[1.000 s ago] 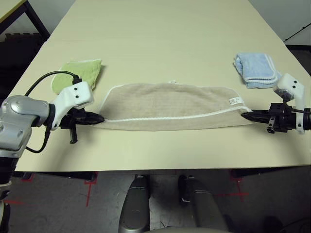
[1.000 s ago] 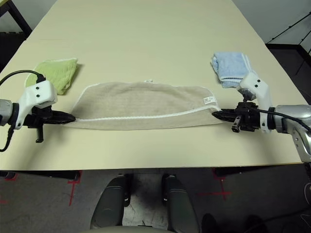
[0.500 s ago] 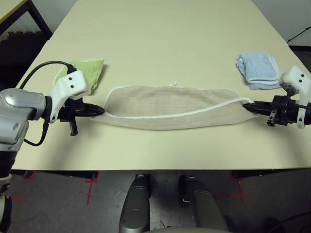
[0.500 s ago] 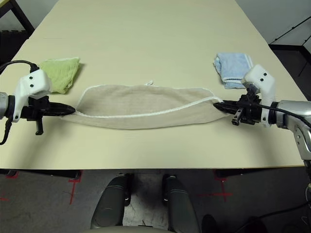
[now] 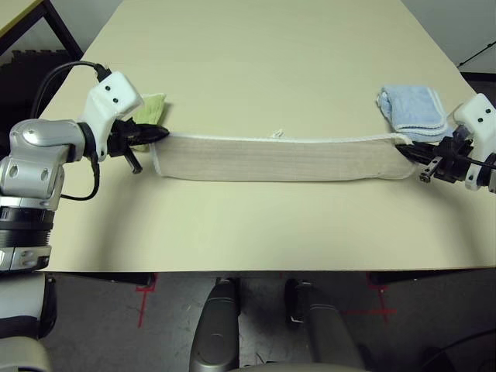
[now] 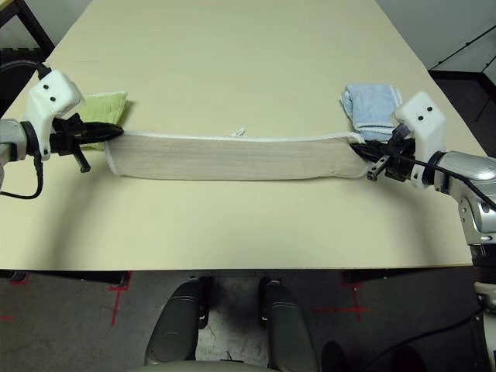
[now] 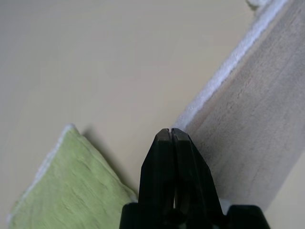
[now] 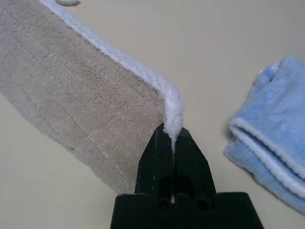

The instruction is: Fold the towel and set it aside.

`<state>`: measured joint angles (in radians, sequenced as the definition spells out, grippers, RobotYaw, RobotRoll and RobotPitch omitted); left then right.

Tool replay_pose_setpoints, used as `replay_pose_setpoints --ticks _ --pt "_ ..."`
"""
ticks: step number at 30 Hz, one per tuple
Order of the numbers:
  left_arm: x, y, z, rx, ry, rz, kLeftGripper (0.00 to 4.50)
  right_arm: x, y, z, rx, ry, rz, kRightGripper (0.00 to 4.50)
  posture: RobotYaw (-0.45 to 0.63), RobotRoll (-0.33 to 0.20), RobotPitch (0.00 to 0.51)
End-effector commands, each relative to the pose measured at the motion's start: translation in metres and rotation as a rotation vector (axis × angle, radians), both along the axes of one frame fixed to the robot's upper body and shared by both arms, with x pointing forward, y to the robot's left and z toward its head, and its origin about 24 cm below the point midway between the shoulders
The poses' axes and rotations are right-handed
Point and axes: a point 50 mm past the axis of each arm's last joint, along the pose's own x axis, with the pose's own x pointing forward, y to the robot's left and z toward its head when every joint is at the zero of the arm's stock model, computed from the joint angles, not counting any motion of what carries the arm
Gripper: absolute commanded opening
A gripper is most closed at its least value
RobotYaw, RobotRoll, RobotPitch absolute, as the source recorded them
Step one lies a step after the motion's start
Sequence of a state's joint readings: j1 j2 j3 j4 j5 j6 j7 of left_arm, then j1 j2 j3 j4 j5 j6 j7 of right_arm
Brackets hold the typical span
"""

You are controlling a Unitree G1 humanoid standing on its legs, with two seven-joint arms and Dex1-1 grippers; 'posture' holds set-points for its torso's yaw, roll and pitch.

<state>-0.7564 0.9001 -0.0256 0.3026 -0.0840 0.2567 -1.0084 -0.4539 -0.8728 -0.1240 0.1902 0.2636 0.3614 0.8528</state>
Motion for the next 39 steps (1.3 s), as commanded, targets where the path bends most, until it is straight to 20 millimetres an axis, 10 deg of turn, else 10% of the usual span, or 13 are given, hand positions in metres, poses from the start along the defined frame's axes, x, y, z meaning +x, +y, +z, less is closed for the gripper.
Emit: replay_pose_setpoints --ticks 1,36,39 --pt "0.007 0.005 -0.005 0.029 -0.008 0.054 0.03 0.005 -0.009 -0.011 -0.024 0.025 -0.083 0.00 0.14 0.000 0.221" --pt "0.029 -0.022 -0.042 0.137 -0.025 0.067 0.03 0.042 0.018 -0.048 -0.028 0.071 -0.111 0.00 0.14 0.000 0.251" --pt "0.031 -0.024 -0.042 0.124 -0.034 0.079 0.72 0.044 0.018 -0.047 -0.019 0.059 -0.133 0.80 0.14 0.000 0.251"
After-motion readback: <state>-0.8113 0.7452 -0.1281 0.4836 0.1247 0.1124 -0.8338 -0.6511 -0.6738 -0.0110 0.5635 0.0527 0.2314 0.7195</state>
